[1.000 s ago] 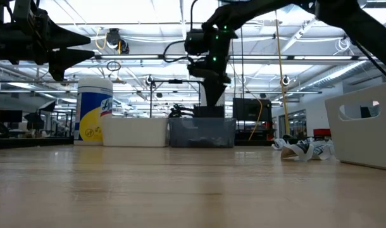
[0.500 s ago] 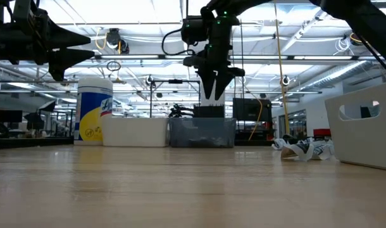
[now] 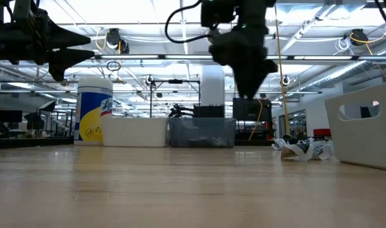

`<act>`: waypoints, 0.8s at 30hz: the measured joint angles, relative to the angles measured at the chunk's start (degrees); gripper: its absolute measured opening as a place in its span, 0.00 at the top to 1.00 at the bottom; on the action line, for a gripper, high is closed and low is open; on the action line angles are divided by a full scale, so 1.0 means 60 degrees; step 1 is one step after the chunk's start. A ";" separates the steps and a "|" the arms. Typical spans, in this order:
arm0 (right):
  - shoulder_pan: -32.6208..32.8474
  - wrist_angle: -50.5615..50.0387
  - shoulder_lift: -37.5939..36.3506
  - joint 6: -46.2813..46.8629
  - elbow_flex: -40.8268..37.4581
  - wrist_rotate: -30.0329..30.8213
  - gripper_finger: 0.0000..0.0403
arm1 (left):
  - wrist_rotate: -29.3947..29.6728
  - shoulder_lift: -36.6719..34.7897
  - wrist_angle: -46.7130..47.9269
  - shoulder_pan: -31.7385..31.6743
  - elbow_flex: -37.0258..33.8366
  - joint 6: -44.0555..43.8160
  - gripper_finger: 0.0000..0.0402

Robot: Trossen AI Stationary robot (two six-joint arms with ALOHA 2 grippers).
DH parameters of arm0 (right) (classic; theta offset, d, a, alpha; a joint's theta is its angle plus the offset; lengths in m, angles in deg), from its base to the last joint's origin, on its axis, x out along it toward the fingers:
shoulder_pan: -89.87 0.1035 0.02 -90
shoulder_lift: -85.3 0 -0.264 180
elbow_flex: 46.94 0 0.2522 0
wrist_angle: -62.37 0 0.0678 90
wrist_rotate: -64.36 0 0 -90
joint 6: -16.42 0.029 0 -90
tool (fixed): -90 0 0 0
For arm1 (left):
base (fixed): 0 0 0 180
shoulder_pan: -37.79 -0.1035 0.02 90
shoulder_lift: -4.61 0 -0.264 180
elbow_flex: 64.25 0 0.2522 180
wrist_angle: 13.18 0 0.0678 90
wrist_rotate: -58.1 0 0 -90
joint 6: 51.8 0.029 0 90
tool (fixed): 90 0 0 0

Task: Pick & Place First Aid Supplies
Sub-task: Put the gray towelette pack into the top black bin

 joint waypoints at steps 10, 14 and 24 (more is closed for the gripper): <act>0.1554 0.0241 -0.0508 -0.0307 -0.1366 -0.0432 0.64 | 0.0000 -0.0001 0.0000 -0.0001 0.0001 -0.0002 0.51; 0.1959 0.0513 -0.0484 -0.0259 -0.1720 -0.0649 0.64 | 0.0000 0.0000 0.0000 0.0001 0.0000 -0.0002 0.51; 0.2361 0.1382 -0.0489 0.0046 -0.1947 -0.0958 0.64 | 0.0002 -0.0003 -0.0002 0.0000 0.0001 -0.0002 0.51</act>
